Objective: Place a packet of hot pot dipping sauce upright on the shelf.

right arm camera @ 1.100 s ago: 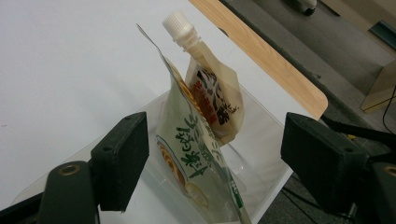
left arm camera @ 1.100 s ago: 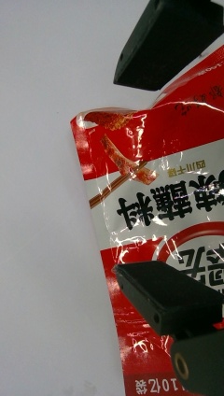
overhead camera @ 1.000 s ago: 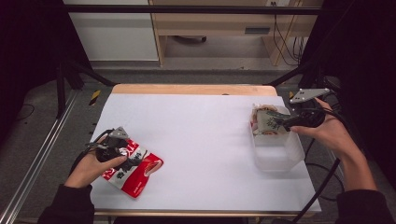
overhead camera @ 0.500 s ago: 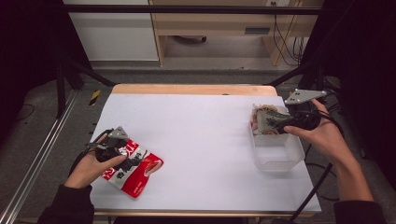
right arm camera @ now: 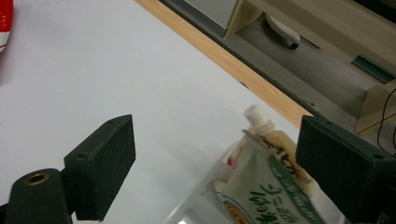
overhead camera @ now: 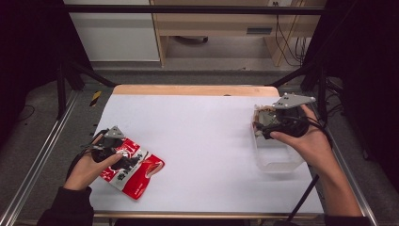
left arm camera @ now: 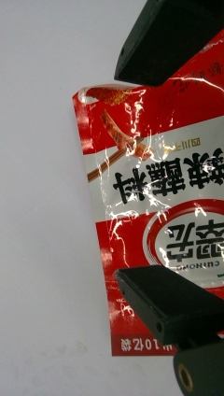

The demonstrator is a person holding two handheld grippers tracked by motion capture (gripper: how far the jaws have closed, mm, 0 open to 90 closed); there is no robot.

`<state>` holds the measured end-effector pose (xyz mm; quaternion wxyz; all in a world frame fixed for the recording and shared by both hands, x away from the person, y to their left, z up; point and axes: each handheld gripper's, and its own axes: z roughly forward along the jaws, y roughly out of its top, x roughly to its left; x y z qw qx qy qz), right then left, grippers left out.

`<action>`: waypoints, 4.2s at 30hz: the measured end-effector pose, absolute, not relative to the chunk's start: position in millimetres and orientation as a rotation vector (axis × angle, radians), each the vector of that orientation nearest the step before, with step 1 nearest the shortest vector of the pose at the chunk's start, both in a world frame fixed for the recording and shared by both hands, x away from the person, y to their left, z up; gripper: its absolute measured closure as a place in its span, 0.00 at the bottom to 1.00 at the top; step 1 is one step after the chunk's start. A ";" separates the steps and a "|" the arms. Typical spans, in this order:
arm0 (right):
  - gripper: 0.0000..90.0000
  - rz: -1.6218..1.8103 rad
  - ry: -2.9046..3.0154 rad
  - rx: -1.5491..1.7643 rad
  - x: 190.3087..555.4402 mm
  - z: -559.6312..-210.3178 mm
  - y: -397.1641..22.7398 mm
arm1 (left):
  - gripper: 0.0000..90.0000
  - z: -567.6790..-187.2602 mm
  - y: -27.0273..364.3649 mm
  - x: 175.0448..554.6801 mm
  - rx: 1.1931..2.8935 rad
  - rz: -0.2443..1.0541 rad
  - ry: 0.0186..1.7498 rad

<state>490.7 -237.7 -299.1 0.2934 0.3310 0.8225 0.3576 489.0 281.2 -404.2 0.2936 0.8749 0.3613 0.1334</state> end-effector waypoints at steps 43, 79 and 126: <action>0.11 1.037 2.378 0.857 481.3 -411.2 -96.2 | 0.07 -409.7 315.5 472.9 2.258 0.492 1.064; 0.11 0.972 2.365 0.931 469.1 -458.8 -97.1 | 0.08 -445.8 378.7 444.2 2.119 0.534 1.251; 0.12 0.899 2.424 0.885 469.8 -466.8 -92.4 | 0.34 -440.2 387.5 442.8 2.071 0.290 1.257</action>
